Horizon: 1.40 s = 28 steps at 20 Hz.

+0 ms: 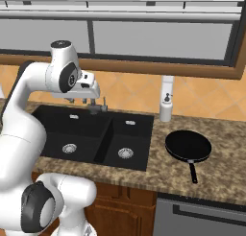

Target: Pick the pan and sponge and place them into the sink. Then turn on the water.

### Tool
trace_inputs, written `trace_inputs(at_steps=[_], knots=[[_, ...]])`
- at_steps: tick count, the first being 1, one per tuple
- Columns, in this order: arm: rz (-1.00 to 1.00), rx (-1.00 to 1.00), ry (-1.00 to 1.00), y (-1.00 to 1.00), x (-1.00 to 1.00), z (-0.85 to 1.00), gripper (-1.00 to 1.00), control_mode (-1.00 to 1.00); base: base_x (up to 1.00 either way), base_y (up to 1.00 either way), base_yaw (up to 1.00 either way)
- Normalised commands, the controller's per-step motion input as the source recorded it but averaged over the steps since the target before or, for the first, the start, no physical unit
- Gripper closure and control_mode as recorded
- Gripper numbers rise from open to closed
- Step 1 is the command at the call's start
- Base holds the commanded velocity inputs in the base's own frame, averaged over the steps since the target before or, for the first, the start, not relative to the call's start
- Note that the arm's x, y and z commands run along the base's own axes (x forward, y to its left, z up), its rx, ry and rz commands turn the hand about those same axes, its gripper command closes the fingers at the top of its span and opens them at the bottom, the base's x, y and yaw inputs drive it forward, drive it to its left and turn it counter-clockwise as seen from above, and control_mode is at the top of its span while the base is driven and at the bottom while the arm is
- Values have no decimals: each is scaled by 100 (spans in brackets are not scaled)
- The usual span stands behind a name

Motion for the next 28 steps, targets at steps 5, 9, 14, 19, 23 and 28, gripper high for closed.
trace_inputs(at_steps=[5,9,14,19,23,28], knots=[[0,0,1,-4,1,-3,-100,-100,0,0,0],[0,0,7,-74,0,-5,-100,-100,0,0,0],[-2,1,17,-100,0,-21,-100,-100,0,0,0],[0,3,11,-100,-1,-56,-100,-100,0,0,0],[-2,0,11,-100,0,-58,-100,-100,0,0,0],[-8,0,13,-100,0,-35,-100,-100,0,0,0]])
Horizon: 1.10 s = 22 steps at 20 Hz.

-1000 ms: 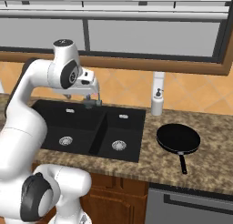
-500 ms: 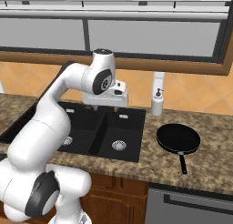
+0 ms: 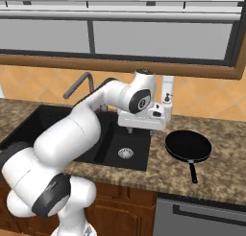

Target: Pick the pan and sponge and place them into the sink. Then turn on the water.

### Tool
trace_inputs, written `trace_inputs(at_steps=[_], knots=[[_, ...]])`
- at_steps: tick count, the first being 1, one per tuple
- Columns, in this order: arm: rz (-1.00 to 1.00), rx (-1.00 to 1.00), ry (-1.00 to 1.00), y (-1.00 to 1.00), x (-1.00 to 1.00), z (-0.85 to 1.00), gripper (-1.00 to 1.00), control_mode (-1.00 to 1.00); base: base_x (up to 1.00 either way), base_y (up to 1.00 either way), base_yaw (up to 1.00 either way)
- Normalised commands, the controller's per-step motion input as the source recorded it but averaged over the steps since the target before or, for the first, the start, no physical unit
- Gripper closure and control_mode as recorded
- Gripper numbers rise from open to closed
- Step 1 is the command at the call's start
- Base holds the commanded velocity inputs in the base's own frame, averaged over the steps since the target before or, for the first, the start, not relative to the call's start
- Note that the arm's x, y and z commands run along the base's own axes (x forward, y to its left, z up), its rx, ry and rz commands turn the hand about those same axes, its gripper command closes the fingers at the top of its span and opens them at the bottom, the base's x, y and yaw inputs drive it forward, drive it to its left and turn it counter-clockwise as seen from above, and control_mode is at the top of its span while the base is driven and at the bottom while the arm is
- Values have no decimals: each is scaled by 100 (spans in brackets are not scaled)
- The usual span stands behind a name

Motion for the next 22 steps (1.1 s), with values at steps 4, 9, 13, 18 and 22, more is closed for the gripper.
trace_inputs(at_steps=[4,9,13,18,22], knots=[[-8,0,8,-99,0,-34,-100,-100,0,0,0],[-13,0,8,-75,1,-40,-100,-100,0,0,0],[-6,0,0,-66,19,-46,-100,-100,0,0,0],[0,0,0,-41,20,-47,-100,-100,0,0,0],[2,0,-5,-24,17,-40,-100,-100,0,0,0]])
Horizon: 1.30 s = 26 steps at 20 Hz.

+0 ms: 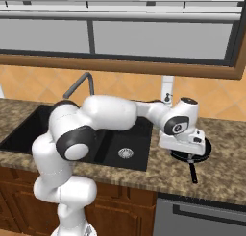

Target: Pick the pan and sponge and place them into the sink. Then turn on the water.

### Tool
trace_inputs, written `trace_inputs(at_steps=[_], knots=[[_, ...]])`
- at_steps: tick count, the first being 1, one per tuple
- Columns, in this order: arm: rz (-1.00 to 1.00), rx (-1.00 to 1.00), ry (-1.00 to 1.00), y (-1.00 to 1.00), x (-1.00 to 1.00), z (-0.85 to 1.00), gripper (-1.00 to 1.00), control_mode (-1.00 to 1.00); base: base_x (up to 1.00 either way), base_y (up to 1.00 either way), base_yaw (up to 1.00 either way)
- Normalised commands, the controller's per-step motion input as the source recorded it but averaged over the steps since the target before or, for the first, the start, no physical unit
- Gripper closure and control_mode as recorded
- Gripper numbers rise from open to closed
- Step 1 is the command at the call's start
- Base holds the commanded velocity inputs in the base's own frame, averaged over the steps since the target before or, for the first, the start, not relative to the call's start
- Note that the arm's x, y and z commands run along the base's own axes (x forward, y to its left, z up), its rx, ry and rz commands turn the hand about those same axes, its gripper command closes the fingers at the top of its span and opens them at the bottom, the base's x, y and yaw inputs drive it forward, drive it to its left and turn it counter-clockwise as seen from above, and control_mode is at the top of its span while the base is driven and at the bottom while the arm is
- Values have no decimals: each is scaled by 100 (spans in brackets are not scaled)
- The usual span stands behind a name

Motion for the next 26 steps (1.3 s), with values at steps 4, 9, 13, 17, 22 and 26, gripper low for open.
trace_inputs(at_steps=[4,9,13,17,22,26], knots=[[0,0,0,-14,1,-26,-100,-100,0,0,0],[0,0,-3,-18,1,-42,-100,-100,0,0,0],[0,0,0,-20,1,-32,-100,-100,0,0,0],[0,0,0,-21,1,-11,-100,-100,0,0,0],[0,0,0,-16,1,-6,-100,-100,0,0,0],[0,0,0,-4,0,-17,-100,-100,0,0,0]])
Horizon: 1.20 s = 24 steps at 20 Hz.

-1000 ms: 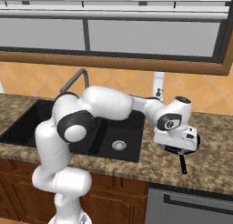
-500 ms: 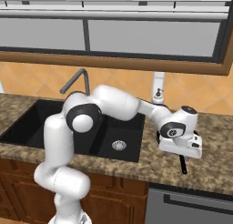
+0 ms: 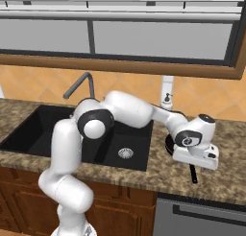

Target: Pick the pan and sponge and place them into the sink. Then turn on the water.

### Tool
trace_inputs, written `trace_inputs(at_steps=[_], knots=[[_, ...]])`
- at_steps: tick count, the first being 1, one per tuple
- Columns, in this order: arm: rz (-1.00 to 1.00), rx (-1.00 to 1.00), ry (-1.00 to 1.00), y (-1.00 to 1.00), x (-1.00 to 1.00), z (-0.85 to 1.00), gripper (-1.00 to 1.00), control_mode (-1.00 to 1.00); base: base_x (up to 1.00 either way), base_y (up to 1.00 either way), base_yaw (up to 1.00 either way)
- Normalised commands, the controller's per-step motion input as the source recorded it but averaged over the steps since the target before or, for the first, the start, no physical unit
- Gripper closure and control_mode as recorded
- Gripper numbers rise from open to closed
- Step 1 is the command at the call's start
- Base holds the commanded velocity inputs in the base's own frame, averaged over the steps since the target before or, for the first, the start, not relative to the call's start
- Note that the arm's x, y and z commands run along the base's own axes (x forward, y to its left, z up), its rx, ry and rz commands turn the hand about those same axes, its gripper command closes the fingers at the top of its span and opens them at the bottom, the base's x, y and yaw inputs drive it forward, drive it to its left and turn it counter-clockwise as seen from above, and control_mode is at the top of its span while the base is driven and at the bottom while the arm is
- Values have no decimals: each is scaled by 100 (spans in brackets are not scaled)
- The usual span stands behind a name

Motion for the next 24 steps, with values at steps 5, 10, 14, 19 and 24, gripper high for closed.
trace_inputs(at_steps=[5,10,14,19,24], knots=[[0,0,0,0,0,-21,-100,-100,0,0,0],[0,0,1,-3,0,-17,-100,-100,0,0,0],[0,0,1,-3,0,-4,-100,-100,0,0,0],[0,0,0,-1,0,-18,-100,-100,0,0,0],[0,0,0,0,1,-25,-100,-100,0,0,0]])
